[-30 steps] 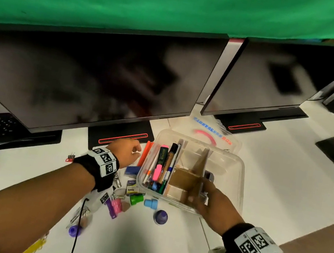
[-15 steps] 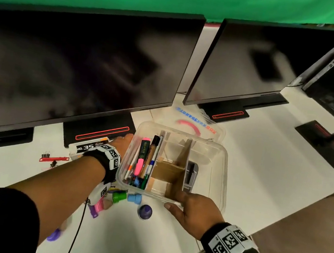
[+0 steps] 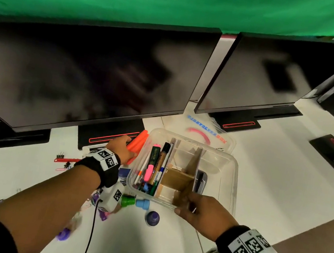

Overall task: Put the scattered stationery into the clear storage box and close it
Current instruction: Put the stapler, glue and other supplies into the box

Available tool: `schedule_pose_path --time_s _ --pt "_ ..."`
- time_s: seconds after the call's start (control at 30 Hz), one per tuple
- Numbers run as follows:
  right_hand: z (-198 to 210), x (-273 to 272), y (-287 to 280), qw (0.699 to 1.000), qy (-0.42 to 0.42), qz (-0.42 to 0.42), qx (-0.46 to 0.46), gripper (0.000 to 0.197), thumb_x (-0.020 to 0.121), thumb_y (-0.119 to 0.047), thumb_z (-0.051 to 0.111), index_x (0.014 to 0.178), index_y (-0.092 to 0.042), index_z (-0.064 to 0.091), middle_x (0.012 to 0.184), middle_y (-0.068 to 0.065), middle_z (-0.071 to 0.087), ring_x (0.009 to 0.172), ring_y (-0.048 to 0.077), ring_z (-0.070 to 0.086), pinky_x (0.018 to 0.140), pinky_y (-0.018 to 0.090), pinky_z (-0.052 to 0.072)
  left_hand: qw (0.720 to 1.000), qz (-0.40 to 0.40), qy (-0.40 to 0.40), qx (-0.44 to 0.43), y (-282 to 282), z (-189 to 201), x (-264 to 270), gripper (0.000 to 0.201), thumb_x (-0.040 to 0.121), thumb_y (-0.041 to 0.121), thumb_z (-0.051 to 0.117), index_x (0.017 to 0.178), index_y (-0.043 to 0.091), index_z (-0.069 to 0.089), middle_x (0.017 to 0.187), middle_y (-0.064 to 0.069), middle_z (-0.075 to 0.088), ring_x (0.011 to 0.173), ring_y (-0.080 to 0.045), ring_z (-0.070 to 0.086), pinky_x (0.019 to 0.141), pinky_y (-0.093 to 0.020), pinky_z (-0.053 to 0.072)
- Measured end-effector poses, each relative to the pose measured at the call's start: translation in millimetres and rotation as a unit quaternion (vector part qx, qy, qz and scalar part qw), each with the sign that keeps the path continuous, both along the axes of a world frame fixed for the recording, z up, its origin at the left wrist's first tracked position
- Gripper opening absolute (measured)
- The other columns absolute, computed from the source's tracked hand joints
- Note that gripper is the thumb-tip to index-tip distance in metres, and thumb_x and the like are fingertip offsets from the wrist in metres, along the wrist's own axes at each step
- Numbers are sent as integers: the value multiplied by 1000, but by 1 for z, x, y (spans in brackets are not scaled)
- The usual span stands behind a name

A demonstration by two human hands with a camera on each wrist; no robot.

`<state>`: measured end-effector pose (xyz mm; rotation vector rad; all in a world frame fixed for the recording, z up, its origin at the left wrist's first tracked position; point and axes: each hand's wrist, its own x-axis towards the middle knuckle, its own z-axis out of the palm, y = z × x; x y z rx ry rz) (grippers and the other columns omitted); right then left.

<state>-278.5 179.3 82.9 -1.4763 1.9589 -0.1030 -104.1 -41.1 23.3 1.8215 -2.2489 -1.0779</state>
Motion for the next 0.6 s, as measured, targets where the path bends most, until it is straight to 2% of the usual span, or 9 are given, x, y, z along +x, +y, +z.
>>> schedule_pose_path --time_s 0.1,0.17,0.27,0.33,0.37,0.43,0.5,0.57,0.6 --pt "19 -10 -18 998 -17 -37 -50 11 86 -38 59 80 -39 50 78 -8 61 78 14 60 68 21 46 1000 -5 9 -10 3 24 22 43 77 23 72 117 13 59 115 -8 65 103 -26 61 86 -28 44" --pt "31 -12 -33 993 -33 -67 -87 8 87 -33 60 94 -30 61 91 -3 66 84 16 61 77 24 47 1000 -11 25 -14 7 39 34 40 79 20 70 117 15 60 113 -6 66 102 -24 62 86 -27 44" --pt "44 -9 -57 988 -45 -91 -119 36 89 -30 59 124 -20 56 115 -1 63 93 15 57 86 24 43 998 -28 39 -28 11 61 44 32 83 21 67 114 21 61 109 0 66 97 -20 62 82 -28 49" --pt "48 -2 -68 987 -59 -91 -120 43 90 -30 57 132 -20 50 126 -1 59 100 17 57 91 26 42 997 -21 50 -46 12 70 48 28 84 20 65 111 23 61 104 1 66 90 -17 62 68 -24 47" --pt "48 1 -72 987 -67 -89 -115 46 91 -31 57 134 -20 47 130 0 57 106 20 57 94 28 42 997 -20 50 -64 15 77 49 27 85 20 64 111 24 61 102 1 65 89 -16 61 66 -23 44" --pt "49 7 -78 988 -82 -80 -106 50 91 -31 57 138 -19 43 135 1 53 116 22 54 98 29 40 993 -25 59 -103 20 88 51 27 85 20 64 111 25 62 98 4 64 87 -15 59 73 -24 42" --pt "50 12 -82 986 -104 -72 -110 54 90 -31 58 140 -20 40 138 1 51 119 23 53 100 30 39 989 -44 109 -94 27 96 50 23 85 18 64 104 30 62 91 9 64 83 -11 61 75 -23 43" --pt "49 14 -84 984 -119 -59 -123 57 89 -30 61 140 -19 40 131 2 56 110 22 59 96 31 46 982 -93 162 -33 37 105 43 24 85 15 65 97 35 60 87 15 64 77 0 62 71 -16 46" --pt "49 14 -85 979 -144 -61 -128 52 88 -28 62 136 -17 44 120 2 62 97 18 64 86 26 52 977 -115 182 -2 42 105 39 25 86 14 65 99 35 60 88 15 64 77 4 61 72 -14 46"
